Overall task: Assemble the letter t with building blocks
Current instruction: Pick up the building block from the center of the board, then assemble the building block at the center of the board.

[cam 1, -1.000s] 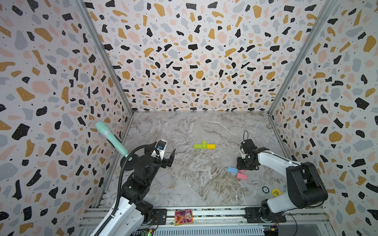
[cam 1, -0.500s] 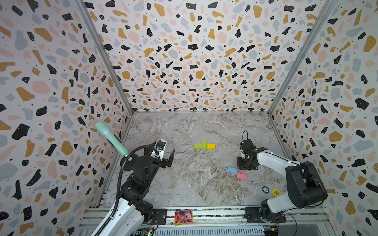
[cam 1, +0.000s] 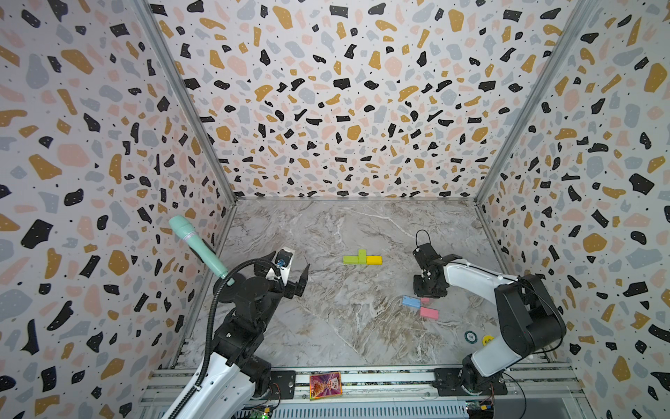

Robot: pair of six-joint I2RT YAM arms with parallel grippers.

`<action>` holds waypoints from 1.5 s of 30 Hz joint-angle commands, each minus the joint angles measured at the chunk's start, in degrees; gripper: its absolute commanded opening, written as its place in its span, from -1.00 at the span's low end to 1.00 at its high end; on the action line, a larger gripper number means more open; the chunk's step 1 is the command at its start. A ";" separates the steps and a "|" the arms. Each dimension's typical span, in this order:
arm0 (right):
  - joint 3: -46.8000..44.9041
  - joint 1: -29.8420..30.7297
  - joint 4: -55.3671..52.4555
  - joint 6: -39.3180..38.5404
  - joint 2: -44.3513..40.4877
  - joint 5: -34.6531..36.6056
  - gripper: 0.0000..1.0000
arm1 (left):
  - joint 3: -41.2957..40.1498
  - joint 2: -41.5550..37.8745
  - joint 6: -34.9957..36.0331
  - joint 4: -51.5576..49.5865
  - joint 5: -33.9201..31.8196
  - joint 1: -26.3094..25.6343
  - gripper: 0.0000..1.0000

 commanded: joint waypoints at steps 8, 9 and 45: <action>5.57 1.22 -3.41 0.65 -1.90 -0.17 -1.00 | -0.78 -0.58 0.50 2.20 -0.81 -0.29 0.99; 6.54 1.43 -3.87 1.35 -1.99 0.37 -1.00 | -0.92 -0.66 0.57 2.24 -0.92 -0.26 0.99; 36.00 22.37 -4.39 13.65 21.78 -0.63 -1.00 | 0.27 0.41 0.10 2.08 -2.84 -0.21 0.99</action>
